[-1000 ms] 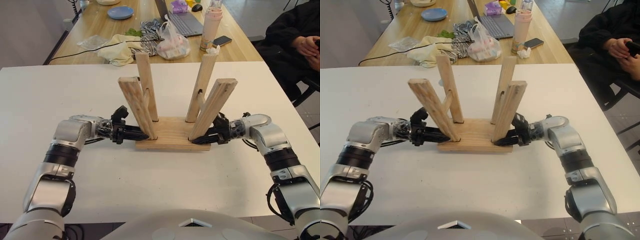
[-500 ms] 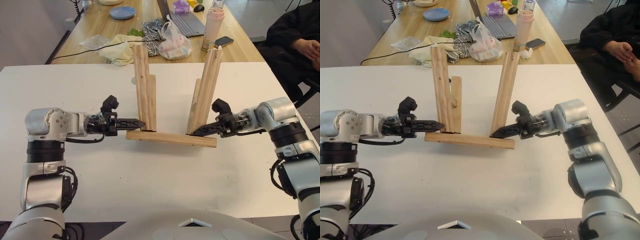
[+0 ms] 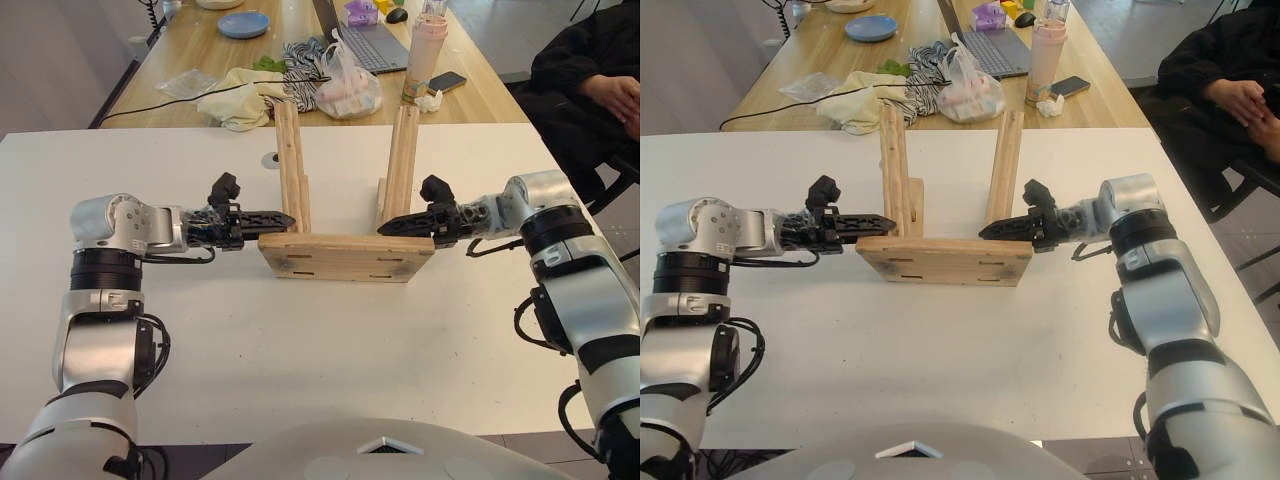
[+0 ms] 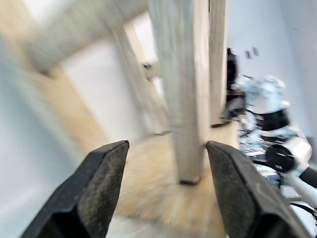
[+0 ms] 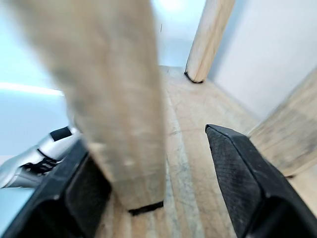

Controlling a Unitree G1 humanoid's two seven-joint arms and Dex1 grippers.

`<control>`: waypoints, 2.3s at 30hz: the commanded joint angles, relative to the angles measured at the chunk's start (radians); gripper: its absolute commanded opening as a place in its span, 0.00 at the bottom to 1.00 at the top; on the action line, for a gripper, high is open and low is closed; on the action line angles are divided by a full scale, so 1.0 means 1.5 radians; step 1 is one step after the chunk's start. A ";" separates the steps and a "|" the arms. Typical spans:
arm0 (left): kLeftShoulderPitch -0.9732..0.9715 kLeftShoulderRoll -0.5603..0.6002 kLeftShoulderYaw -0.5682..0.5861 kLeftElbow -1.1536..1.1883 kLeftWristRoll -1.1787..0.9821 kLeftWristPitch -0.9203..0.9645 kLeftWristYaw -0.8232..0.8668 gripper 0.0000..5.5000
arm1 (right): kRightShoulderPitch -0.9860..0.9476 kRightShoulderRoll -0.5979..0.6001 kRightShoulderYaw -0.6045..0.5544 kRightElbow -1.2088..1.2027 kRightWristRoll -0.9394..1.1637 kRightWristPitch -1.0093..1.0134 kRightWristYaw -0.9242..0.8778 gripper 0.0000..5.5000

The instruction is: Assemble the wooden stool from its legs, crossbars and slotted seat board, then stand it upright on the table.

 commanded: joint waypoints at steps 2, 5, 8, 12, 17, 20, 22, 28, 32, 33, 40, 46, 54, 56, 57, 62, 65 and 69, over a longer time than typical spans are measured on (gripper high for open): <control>-0.026 0.030 -0.006 0.086 0.053 -0.025 0.032 0.51 | -0.021 -0.021 -0.021 0.096 -0.072 -0.064 -0.047 0.55; -0.044 0.041 0.044 0.121 0.045 -0.054 0.023 0.51 | -0.038 -0.032 -0.061 0.127 -0.072 -0.072 -0.049 0.55; -0.031 0.041 0.089 0.122 0.032 -0.096 0.014 0.51 | -0.029 -0.025 -0.070 0.122 -0.081 -0.063 -0.024 0.55; -0.031 0.023 0.105 0.124 0.039 -0.117 0.022 0.51 | -0.013 -0.013 -0.058 0.104 -0.097 -0.057 0.014 0.60; -0.030 0.012 0.111 0.116 0.038 -0.122 0.020 0.51 | -0.019 -0.015 -0.075 0.107 -0.109 -0.056 0.029 0.76; -0.019 0.007 0.117 0.102 0.033 -0.120 0.017 0.51 | -0.025 -0.018 -0.102 0.120 -0.114 -0.068 0.005 0.83; -0.015 0.003 0.123 0.096 0.029 -0.121 0.017 0.51 | -0.037 -0.023 -0.136 0.133 -0.104 -0.068 -0.017 0.83; 0.000 -0.012 0.139 0.083 0.021 -0.124 0.024 0.51 | -0.058 -0.026 -0.226 0.146 -0.086 -0.058 -0.058 0.83; 0.032 -0.009 0.123 0.038 0.036 -0.173 0.005 0.51 | -0.037 -0.053 -0.243 0.117 -0.109 -0.134 -0.068 0.83; 0.061 0.002 0.094 0.001 0.053 -0.213 -0.023 0.51 | -0.018 -0.063 -0.236 0.097 -0.119 -0.168 -0.056 0.83; 0.194 0.026 0.001 -0.123 0.183 -0.578 -0.111 0.51 | 0.138 -0.133 -0.288 -0.016 -0.099 -0.356 -0.003 0.83; 0.214 0.026 -0.042 -0.119 0.228 -0.734 -0.182 0.65 | 0.309 -0.139 -0.277 -0.217 -0.094 -0.440 0.022 0.83; 0.134 -0.052 -0.085 0.023 0.292 -0.850 -0.164 0.67 | 0.355 -0.099 -0.257 -0.356 -0.065 -0.427 -0.007 0.83; 0.116 -0.073 -0.094 0.054 0.301 -0.868 -0.168 0.68 | 0.353 -0.084 -0.237 -0.365 -0.068 -0.431 -0.014 0.79; 0.104 -0.086 -0.097 0.071 0.304 -0.878 -0.171 0.68 | 0.356 -0.076 -0.217 -0.363 -0.082 -0.446 -0.018 0.78; 0.084 -0.109 -0.102 0.107 0.295 -0.858 -0.212 0.59 | 0.349 -0.039 -0.167 -0.292 -0.133 -0.505 -0.067 0.61; 0.098 -0.121 -0.100 0.089 0.268 -0.763 -0.232 0.50 | 0.336 -0.018 -0.163 -0.258 -0.132 -0.480 -0.091 0.51; 0.130 -0.134 -0.100 0.029 0.234 -0.670 -0.234 0.43 | 0.321 0.002 -0.188 -0.285 -0.080 -0.393 -0.095 0.45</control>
